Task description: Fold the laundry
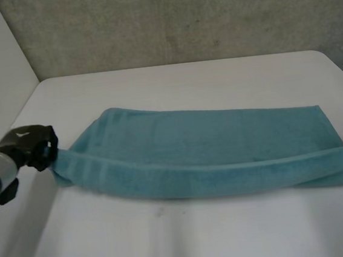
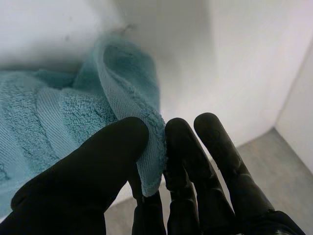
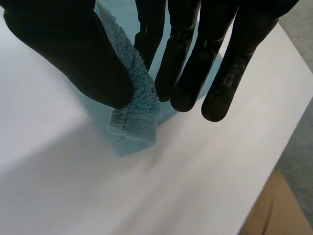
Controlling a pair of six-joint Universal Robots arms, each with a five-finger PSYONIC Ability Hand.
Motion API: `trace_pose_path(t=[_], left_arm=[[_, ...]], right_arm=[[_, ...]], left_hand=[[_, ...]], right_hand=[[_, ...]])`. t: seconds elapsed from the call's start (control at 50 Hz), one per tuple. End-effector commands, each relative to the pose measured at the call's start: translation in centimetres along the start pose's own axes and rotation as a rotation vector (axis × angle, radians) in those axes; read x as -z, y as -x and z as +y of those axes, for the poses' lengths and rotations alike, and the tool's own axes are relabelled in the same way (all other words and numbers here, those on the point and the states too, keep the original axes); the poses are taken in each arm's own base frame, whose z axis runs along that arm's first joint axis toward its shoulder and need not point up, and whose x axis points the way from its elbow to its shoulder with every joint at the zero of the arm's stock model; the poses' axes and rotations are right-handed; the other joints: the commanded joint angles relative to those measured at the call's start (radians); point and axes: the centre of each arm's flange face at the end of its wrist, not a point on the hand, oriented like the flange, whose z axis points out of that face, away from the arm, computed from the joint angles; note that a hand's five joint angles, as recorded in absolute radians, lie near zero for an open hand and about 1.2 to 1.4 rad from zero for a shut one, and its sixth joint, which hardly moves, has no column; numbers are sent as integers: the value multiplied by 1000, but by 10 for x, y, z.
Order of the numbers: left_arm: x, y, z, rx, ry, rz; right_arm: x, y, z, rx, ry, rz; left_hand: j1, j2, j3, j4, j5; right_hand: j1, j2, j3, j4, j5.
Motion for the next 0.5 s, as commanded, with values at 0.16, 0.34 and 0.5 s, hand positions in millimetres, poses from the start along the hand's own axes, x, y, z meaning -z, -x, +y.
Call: trace_pose_path(t=[0.16,0.34,0.5], left_arm=[[-84,-12,-77,-126,-284,-108],[-12,19,-272,-191,-1111,-378],[-23,23,-244,-136,-1021,-348]], right_arm=[[-50,-35,-96,46,-301,328],[74,-127,-215,-49,-995,876],[61,-93,-189,-72,-983,695]], left_hand=[[219,180,179,179,196],[219,180,179,179,196],[219,180,179,179,196]], right_hand=[[427,221,215,205,231],[427,221,215,205,231],[427,221,215,205,231]])
